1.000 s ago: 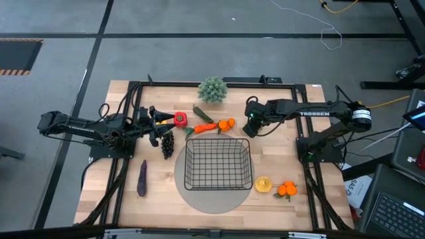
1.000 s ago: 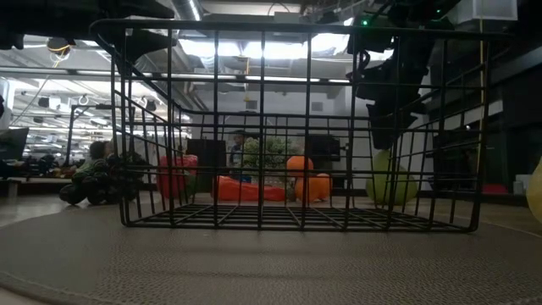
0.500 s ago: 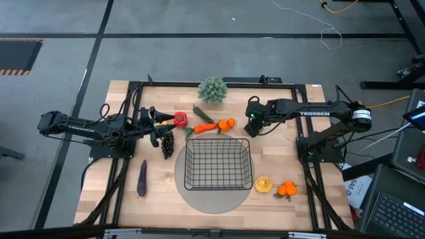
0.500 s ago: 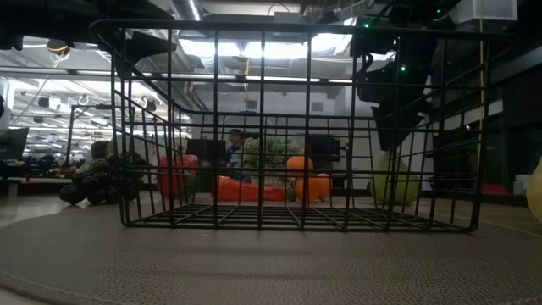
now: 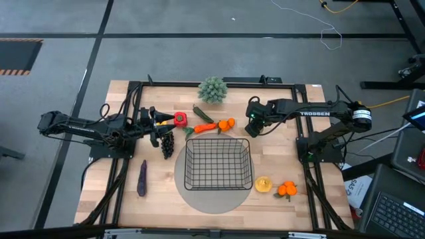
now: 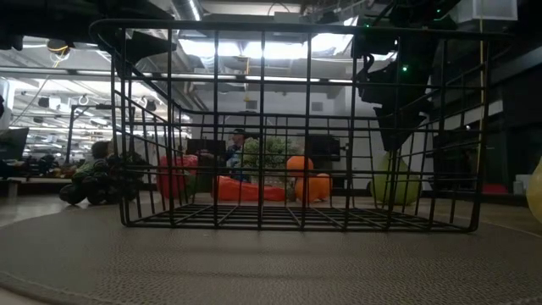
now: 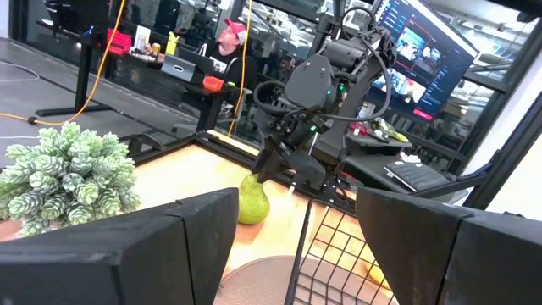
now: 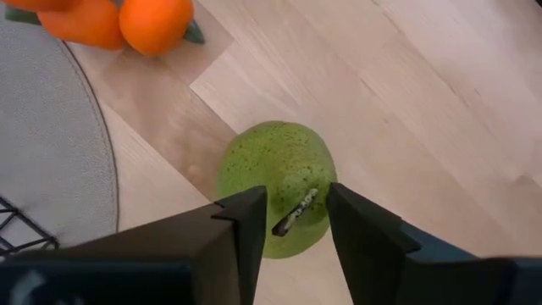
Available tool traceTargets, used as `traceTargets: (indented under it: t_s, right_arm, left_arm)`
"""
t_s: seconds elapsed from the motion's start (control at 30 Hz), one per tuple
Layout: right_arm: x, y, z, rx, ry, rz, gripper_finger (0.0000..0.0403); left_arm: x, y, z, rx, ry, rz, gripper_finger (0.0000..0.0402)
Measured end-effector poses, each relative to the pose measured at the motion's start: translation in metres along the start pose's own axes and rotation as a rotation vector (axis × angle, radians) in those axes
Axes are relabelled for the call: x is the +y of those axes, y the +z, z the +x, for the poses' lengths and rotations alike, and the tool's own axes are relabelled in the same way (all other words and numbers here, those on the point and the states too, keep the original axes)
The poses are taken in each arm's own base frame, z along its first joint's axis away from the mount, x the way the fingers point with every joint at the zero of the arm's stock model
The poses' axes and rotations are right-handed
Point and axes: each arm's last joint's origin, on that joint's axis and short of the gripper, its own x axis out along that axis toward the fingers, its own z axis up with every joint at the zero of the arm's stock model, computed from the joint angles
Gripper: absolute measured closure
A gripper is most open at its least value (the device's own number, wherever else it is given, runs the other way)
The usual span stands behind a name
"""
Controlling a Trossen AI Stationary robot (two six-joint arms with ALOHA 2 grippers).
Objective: Build produce basket
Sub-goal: Put the green pear into the black wire basket
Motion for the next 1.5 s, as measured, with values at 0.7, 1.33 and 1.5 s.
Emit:
traceTargets:
  t_s: [0.7, 1.33, 1.5]
  right_arm:
    - [0.001, 0.000, -0.002, -0.001, 0.011, -0.051, 0.0401]
    - [0.026, 0.043, -0.114, -0.227, 0.145, -0.291, 0.0402]
    - [0.033, 0.053, -0.162, -0.363, 0.274, -0.378, 0.0402]
  left_arm:
    - [0.000, -0.001, 0.000, 0.010, 0.003, 0.004, 0.0172]
    - [0.000, -0.001, 0.000, 0.010, 0.003, 0.004, 0.0172]
    - [0.000, -0.001, 0.000, 0.010, 0.003, 0.004, 0.0172]
